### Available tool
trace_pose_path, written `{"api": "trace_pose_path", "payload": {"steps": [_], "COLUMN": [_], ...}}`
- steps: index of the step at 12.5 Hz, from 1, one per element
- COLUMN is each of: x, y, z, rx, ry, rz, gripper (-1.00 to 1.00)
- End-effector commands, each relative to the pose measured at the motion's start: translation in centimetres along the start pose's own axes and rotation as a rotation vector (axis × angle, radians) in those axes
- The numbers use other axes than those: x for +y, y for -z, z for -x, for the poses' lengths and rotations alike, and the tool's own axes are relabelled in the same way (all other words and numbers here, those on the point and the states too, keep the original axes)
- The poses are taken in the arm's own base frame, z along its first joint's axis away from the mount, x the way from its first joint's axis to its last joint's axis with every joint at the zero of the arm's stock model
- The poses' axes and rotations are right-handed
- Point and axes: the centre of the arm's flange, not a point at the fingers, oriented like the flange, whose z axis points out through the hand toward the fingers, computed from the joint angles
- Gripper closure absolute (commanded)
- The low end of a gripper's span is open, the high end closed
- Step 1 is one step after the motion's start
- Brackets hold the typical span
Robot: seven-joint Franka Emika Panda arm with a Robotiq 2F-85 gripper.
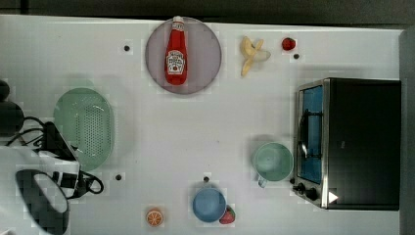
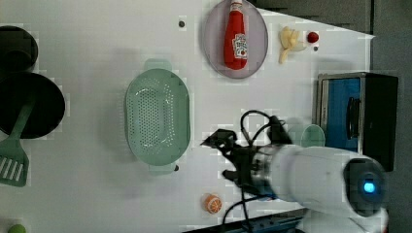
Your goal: Drag strainer left to right.
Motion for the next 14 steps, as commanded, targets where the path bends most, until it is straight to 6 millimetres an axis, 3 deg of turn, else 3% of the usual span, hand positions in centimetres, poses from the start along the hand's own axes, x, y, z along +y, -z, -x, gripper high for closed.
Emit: {"api": "trace_pose_path", "payload": {"steps": [1, 4, 7, 11, 14], "x": [-0.7, -1.3, -1.7, -1.8, -1.6], "y": [-5.5, -11.0, -15.1, -19.7, -21.7], "z": [-1.8, -1.7, -1.7, -3.4, -4.9], "rx": [-0.062, -0.115, -0.140, -0.131, -0.128], "ry": [-0.362, -0.451, -0.511, -0.511, -0.534], "rz": [-0.034, -0.039, -0.029, -0.034, -0.039], "gripper": [-1.00, -1.00, -1.00, -1.00, -1.00]}}
